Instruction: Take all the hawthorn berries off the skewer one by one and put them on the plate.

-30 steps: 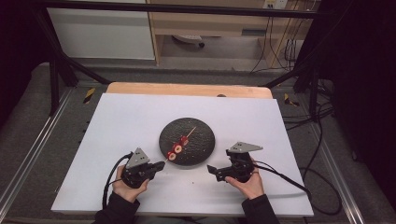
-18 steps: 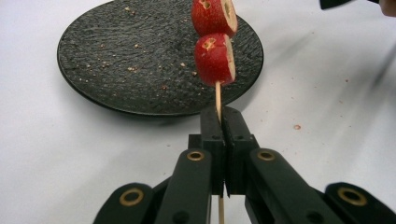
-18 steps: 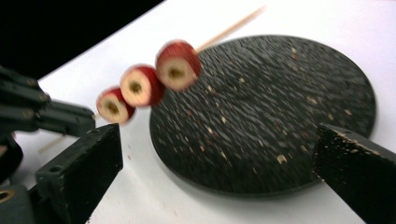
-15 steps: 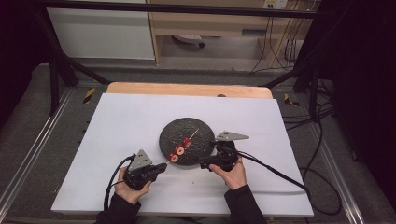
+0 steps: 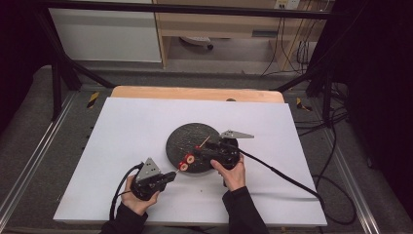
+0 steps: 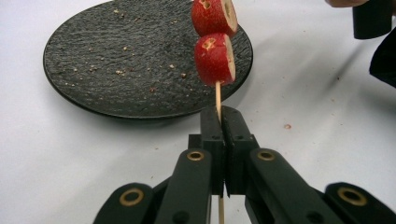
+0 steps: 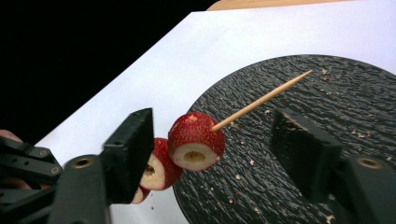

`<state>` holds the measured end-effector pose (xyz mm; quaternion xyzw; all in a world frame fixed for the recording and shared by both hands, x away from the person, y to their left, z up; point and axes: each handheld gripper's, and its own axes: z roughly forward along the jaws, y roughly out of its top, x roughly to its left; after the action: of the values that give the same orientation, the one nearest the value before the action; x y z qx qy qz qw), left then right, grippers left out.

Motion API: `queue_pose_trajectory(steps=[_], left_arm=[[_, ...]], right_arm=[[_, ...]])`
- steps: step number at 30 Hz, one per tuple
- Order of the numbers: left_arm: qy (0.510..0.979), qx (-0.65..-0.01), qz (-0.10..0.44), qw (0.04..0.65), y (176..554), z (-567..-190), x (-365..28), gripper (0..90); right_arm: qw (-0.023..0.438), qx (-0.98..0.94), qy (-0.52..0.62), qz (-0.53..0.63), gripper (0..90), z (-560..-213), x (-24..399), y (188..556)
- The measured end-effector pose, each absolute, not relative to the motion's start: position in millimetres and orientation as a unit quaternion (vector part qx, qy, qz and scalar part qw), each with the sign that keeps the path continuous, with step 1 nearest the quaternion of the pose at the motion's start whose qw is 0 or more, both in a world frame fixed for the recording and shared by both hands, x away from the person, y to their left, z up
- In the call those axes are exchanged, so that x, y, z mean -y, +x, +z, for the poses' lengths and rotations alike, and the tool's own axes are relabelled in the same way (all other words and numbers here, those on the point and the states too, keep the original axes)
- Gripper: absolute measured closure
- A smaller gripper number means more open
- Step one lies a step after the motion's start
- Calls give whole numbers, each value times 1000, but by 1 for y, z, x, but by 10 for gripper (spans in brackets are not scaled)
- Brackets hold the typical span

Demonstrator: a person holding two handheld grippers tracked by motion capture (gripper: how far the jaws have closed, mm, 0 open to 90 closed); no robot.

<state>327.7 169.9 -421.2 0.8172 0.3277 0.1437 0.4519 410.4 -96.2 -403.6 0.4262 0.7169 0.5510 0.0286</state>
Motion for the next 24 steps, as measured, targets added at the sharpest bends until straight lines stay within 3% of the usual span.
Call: queue_pose_trajectory(steps=[15, 24], left_arm=[[814, -327, 148, 456, 327, -421, -169, 884], [812, -326, 148, 461, 326, -420, -170, 884]], right_arm=[[-17, -707, 436, 557, 601, -408, 93, 412], [-5, -701, 442, 560, 609, -402, 97, 415]])
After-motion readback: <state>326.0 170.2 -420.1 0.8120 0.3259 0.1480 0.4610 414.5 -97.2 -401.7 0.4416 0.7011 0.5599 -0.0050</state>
